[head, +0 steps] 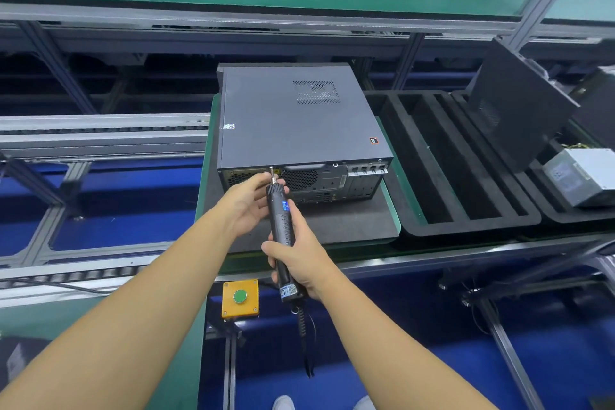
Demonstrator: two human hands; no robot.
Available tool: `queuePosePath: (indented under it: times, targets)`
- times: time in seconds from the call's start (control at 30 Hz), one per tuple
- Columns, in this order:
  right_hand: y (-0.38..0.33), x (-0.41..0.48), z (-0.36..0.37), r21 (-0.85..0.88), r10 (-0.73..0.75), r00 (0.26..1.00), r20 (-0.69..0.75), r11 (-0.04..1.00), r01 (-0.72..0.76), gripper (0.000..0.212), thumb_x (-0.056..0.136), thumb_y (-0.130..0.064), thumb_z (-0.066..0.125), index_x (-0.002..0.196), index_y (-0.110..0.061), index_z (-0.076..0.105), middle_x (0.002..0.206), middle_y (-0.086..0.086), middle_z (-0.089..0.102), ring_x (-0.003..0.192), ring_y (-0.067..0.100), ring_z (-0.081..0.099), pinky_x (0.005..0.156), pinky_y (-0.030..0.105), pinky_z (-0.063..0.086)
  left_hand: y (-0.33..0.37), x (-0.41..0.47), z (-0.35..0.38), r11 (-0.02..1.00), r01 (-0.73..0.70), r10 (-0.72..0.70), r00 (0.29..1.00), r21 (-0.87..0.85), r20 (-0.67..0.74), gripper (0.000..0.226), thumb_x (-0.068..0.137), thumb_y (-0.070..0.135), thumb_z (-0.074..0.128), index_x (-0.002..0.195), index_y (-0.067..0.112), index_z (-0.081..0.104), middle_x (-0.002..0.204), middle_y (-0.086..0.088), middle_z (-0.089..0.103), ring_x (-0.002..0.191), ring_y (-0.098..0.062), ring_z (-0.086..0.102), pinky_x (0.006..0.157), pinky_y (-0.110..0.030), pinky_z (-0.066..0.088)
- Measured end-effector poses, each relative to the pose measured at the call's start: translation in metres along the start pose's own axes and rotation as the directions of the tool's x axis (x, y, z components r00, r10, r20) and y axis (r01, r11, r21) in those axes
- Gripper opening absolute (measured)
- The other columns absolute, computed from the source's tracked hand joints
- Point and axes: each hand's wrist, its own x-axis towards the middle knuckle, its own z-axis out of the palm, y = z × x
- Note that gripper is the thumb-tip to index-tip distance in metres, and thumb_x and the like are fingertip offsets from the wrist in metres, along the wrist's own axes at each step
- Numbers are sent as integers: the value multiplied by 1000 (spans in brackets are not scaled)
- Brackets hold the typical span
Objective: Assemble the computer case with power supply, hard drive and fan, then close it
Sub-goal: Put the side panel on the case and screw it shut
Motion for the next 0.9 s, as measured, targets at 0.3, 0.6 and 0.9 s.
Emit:
queuePosePath:
  times: [0.3,0.6,0.9]
  targets:
    - [2,0,-1,49,6,1000,24,999,-7,86,84,-16,74,131,-76,34,93,5,60,73,18,62,58,35,55,2,10,9,997,27,-33,997,-77,-74,24,95,15,64,117,5,65,106,-9,75,94,-20,74,85,-38,58]
    - [7,-6,-5,-23,52,999,-13,998,-52,96,83,-19,76,150,-61,21,100,5,64,76,18,64,66,35,56,2,14,7,998,-7,0,994,-64,-107,17,97,20,61,107,8,65,100,-8,76,89,-19,75,81,-35,57]
    - [14,-16,-13,-64,58,998,-7,996,-58,101,82,-19,75,155,-56,16,98,3,64,74,19,63,64,36,55,2,18,18,987,36,-62,984,-157,-166,14,96,19,64,88,8,65,71,-3,74,65,-13,73,65,-30,59]
